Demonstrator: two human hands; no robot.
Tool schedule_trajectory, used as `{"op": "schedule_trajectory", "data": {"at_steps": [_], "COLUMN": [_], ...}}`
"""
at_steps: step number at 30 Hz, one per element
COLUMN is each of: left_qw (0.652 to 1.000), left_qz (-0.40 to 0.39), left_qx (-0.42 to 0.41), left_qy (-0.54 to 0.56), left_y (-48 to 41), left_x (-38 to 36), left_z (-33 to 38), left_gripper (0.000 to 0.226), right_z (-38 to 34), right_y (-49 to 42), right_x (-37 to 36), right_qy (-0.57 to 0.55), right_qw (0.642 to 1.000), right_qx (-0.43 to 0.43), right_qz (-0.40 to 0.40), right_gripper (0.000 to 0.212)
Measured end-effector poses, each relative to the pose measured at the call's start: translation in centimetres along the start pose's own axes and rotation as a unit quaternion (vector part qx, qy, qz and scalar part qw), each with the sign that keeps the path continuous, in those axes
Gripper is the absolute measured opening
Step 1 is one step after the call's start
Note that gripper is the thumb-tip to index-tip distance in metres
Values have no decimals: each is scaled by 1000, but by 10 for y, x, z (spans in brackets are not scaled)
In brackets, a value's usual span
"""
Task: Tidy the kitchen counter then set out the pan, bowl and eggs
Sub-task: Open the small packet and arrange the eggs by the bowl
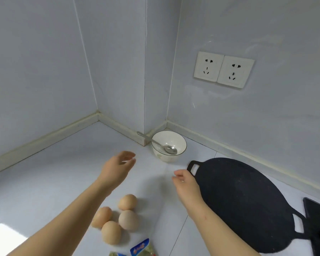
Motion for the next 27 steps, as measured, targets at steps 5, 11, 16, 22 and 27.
{"op": "schedule_trajectory", "data": {"at_steps": [5, 11, 16, 22, 27], "left_qw": [995, 991, 990, 981, 969], "left_qz": [4, -20, -54, -54, -76], "left_qx": [-4, -38, 22, 28, 32], "left_qy": [-98, -123, -131, -183, -231], "left_y": [56, 110, 135, 130, 125], "left_x": [21, 20, 10, 5, 2], "left_z": [-32, -73, -89, -83, -82], "left_gripper": [27, 47, 86, 61, 65], "right_z": [18, 39, 50, 28, 20], "right_y": [43, 81, 106, 97, 89], "right_x": [-48, -79, -91, -103, -105], "right_qy": [75, 140, 306, 309, 329], "right_qw": [994, 985, 940, 934, 925], "right_qx": [6, 42, 137, 170, 173], "right_qz": [-73, -95, -65, -57, -81], "right_gripper": [30, 35, 48, 57, 55]}}
Point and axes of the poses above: each hand's wrist, its own y-axis away from the middle knuckle, its own x-axis out of the back of the hand, z = x × y, the point moved 5 cm from there along -y, towards the middle knuckle, and after that the axes turned 2 degrees about -x, right-handed, at the moved point
